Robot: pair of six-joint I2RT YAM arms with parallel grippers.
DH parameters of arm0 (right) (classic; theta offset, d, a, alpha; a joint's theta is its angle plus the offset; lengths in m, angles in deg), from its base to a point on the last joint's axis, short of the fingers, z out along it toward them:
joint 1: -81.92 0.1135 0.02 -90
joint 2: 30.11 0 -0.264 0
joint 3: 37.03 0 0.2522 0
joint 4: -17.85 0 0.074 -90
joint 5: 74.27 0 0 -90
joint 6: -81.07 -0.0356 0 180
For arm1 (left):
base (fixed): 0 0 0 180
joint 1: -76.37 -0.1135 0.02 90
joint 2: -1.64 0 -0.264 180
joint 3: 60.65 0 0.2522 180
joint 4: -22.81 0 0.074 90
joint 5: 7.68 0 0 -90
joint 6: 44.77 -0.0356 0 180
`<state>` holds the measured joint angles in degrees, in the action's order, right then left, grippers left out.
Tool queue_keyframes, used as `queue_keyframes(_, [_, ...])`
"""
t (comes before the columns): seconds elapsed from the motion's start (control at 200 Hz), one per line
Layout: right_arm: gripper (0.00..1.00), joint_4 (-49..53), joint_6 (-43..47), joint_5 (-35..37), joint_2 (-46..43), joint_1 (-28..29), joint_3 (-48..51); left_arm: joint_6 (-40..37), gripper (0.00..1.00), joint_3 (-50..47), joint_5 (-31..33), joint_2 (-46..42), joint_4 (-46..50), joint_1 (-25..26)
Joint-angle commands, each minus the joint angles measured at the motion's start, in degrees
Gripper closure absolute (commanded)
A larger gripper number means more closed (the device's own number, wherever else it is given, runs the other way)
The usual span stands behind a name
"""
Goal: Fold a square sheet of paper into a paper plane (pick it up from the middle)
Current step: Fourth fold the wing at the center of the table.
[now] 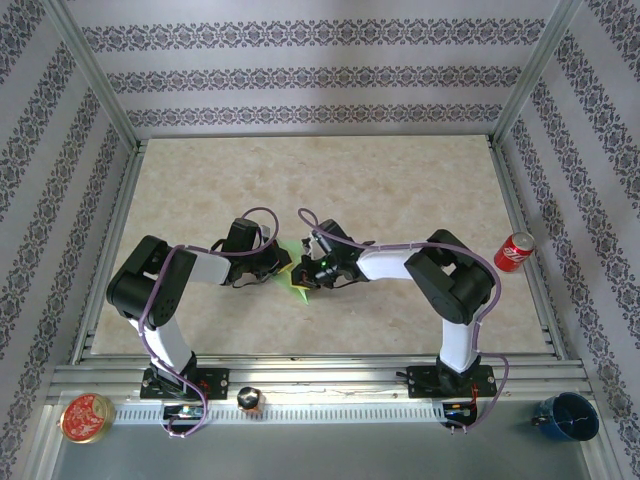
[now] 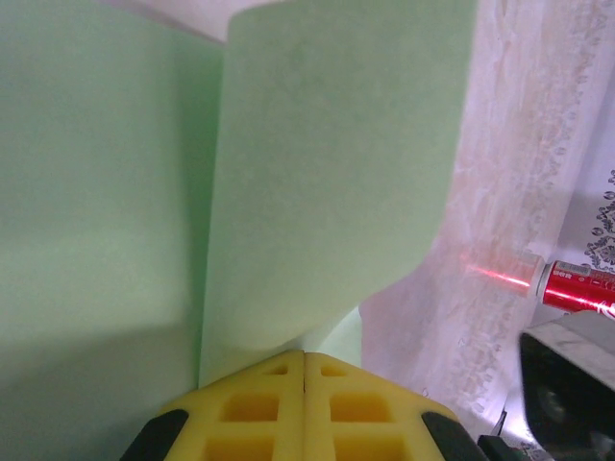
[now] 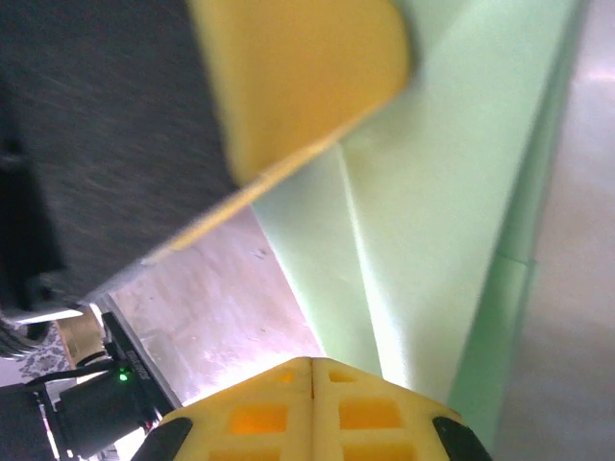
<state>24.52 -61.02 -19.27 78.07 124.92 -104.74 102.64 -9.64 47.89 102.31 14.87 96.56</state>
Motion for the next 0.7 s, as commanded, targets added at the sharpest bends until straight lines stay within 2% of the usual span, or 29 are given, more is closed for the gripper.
queue_keyframes(0.0, [0.98, -1.24, 0.68, 0.12, 1.40, 0.70, 1.63, -0.28, 0.99, -1.22, 2.44, 0.59, 2.53, -0.49])
queue_keyframes(0.365, [0.97, -4.23, -1.25, 0.18, 0.39, 2.41, 7.37, -0.12, 0.99, -1.32, 2.69, 0.76, 2.36, -0.46])
queue_keyframes(0.694, [0.97, -2.72, -1.18, 1.18, -3.78, 3.49, 11.88, 0.16, 0.99, -1.56, 3.47, 0.85, 2.62, -0.47])
